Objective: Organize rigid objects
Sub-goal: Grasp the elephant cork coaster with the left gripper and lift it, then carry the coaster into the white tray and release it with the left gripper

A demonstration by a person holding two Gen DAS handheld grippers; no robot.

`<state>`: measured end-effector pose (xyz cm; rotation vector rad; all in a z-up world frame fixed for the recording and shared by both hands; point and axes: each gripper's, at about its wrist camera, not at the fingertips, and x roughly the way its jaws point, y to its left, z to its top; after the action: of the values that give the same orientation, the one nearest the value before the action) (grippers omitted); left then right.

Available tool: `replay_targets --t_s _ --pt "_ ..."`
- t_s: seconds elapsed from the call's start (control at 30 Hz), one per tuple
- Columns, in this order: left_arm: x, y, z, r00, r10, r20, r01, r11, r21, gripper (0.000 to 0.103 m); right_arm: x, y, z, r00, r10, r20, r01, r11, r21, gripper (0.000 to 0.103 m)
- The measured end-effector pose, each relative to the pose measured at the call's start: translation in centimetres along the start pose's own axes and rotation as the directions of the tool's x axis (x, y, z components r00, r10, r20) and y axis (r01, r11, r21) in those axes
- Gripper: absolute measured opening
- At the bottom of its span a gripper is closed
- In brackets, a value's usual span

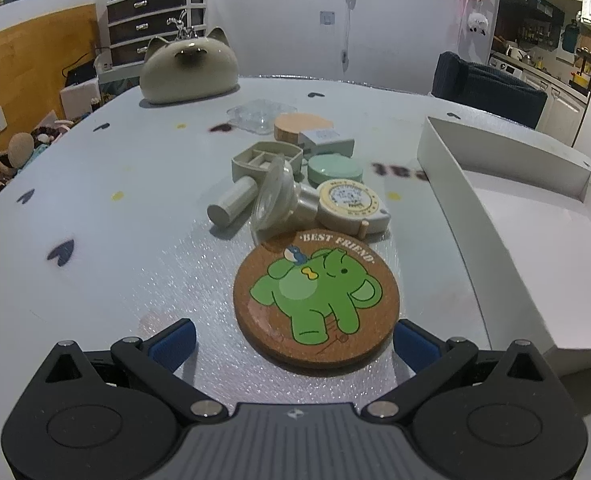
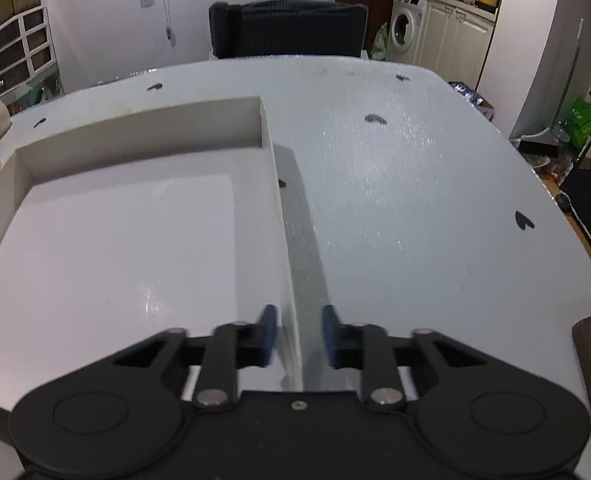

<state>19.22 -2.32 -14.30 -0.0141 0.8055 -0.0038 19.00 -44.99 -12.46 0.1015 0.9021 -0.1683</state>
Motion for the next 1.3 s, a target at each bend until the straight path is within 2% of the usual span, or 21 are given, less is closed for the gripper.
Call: replay_targets --t_s 0.03,0.07,0.27,0.47,0.83,0.97,1.17,1.3 --pt "0.0 -0.1 -0.1 1.0 0.008 0.01 -0.008 1.0 0.006 0.103 0.0 0.0 -0.2 1.0 0.015 -0.001 -0.015 1.0 -0.005 0.01" --pt "0.1 -0.2 -0.2 1.0 0.011 0.011 -0.011 1.0 0.012 0.103 0.1 0.2 -0.3 1.0 0.02 -0.001 -0.02 1.0 -0.014 0.009" --pt "0.0 -0.6 -0.8 0.999 0.017 0.045 -0.019 0.999 0.044 0.103 -0.2 -0.3 -0.9 0.999 0.033 0.016 -0.034 0.999 0.01 0.008" --pt "0.1 -0.6 -0.8 0.999 0.018 0.049 -0.02 0.999 0.042 0.103 -0.1 0.2 -0.6 1.0 0.009 0.002 -0.009 0.999 -0.033 0.009" --pt "2.6 -1.2 1.9 0.999 -0.012 0.053 0.008 0.998 0.063 0.103 0.2 0.0 -0.6 1.0 0.021 0.003 -0.021 1.0 -0.02 0.009" --pt "2.6 -1.2 2.1 0.998 -0.038 0.058 0.035 0.997 0.065 0.099 0.2 0.0 -0.6 1.0 0.023 0.0 -0.023 1.0 -0.019 0.008" --pt "0.5 -0.2 1.9 0.996 -0.046 0.081 0.043 0.998 0.038 0.099 0.3 0.0 -0.6 1.0 0.026 -0.001 -0.026 1.0 -0.014 0.008" --pt "-2.5 -0.3 3.1 0.986 -0.111 0.128 0.105 0.993 0.05 0.099 0.4 0.0 -0.6 1.0 0.027 -0.002 -0.027 1.0 -0.013 0.008"
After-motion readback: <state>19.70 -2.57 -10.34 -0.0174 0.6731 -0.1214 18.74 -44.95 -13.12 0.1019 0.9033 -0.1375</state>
